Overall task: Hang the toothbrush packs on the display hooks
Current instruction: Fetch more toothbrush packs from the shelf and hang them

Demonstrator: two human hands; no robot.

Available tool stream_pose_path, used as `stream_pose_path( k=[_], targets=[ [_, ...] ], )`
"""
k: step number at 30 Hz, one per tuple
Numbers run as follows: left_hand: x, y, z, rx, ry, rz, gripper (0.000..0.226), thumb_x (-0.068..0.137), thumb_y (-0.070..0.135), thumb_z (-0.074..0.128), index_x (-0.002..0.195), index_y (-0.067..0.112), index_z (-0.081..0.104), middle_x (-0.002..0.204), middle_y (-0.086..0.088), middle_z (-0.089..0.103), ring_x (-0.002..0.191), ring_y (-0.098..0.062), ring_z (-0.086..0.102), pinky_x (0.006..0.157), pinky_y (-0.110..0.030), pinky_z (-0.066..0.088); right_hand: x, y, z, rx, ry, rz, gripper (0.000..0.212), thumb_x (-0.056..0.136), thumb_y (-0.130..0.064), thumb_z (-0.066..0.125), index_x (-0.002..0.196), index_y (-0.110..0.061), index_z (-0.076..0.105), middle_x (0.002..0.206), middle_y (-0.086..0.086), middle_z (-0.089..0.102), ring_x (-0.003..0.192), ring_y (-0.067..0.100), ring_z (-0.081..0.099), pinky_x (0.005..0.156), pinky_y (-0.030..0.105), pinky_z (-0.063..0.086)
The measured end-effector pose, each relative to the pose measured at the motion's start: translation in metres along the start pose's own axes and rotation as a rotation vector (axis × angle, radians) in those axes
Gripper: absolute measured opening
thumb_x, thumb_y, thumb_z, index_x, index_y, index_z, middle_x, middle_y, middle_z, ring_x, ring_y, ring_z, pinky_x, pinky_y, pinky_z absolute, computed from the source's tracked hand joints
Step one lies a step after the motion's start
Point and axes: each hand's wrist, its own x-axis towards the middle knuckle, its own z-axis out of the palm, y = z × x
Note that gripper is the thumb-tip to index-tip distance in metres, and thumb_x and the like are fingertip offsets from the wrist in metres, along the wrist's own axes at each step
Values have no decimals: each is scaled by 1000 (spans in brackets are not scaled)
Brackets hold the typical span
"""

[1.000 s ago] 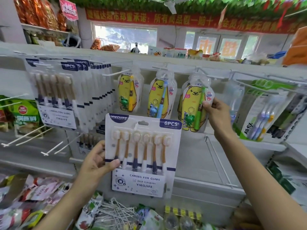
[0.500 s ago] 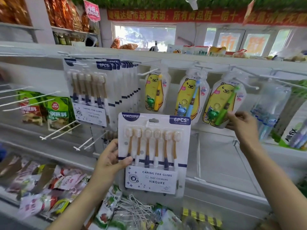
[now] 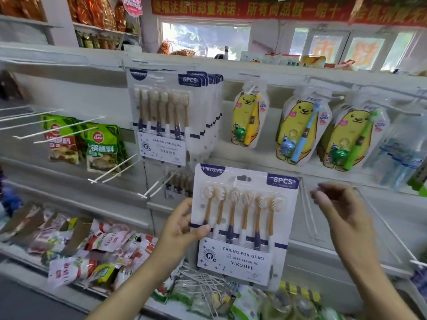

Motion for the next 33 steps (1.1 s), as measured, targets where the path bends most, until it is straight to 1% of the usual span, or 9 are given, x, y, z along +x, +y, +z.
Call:
stream_pose_path(
  k=[3, 6, 10, 14, 17, 22, 26, 29, 33],
  targets=[
    [-13, -14, -18, 4, 19, -57, 51, 83, 0, 74, 129, 12, 55, 123, -12, 69, 112, -31, 67, 85, -40, 59, -40, -19, 34, 155, -217, 60, 24, 87, -36, 61, 108, -25, 67, 105, -9, 74, 98, 7, 69, 82, 15, 53],
    [-28, -27, -39, 22, 66, -98, 56, 76, 11, 77, 129, 16, 57, 124, -11, 68, 113, -31, 67, 87, -42, 58, -68, -16, 64, 315, -346, 141, 27, 90, -29, 61, 114, -18, 67, 113, -3, 75, 105, 11, 70, 84, 16, 53],
    [-46, -44, -68, 58, 150, -140, 56, 75, 2, 79, 125, 17, 57, 115, -11, 73, 107, -31, 70, 81, -34, 59, -88, 3, 98, 384, -450, 242, 29, 85, -10, 65, 115, -9, 65, 110, 3, 76, 103, 16, 72, 84, 20, 55],
    [-65, -60, -92, 119, 239, -165, 63, 74, 16, 86, 128, 20, 55, 117, -2, 73, 109, -21, 69, 82, -30, 58, -97, 27, 131, 372, -494, 331, 29, 86, 12, 66, 109, -6, 67, 103, 2, 78, 99, 20, 74, 80, 20, 56],
    [-81, -67, -104, 193, 291, -206, 62, 71, 34, 87, 123, 27, 54, 111, 17, 73, 103, -7, 70, 81, -20, 56, -103, 35, 154, 383, -539, 360, 28, 87, 13, 65, 106, -7, 68, 100, 1, 78, 97, 19, 74, 80, 24, 58],
    [-104, -88, -146, 287, 279, -349, 93, 55, 43, 95, 135, 26, 51, 120, -7, 71, 104, -26, 71, 90, -38, 57, -105, 40, 192, 387, -580, 368, 24, 88, 10, 66, 103, -8, 68, 100, 1, 78, 97, 19, 74, 86, 34, 59],
    [-100, -92, -169, 334, 342, -357, 100, 41, 54, 96, 128, 23, 57, 110, 0, 75, 88, -21, 73, 74, -25, 57, -108, 43, 225, 387, -596, 373, 23, 90, 7, 65, 104, -12, 68, 103, 1, 77, 99, 18, 73, 86, 31, 58],
    [-87, -92, -187, 362, 359, -339, 83, 52, 40, 94, 125, 24, 59, 109, -3, 74, 87, -17, 72, 73, -23, 56, -105, 46, 250, 375, -577, 371, 22, 91, 3, 66, 108, -12, 69, 105, 1, 77, 100, 17, 73, 82, 27, 57],
    [-61, -93, -211, 359, 328, -353, 63, 64, 16, 88, 114, 39, 56, 107, 5, 70, 91, -15, 71, 72, -22, 56, -98, 50, 280, 355, -518, 398, 23, 91, 4, 65, 109, -11, 67, 102, 0, 78, 98, 16, 73, 76, 23, 57]
  ],
)
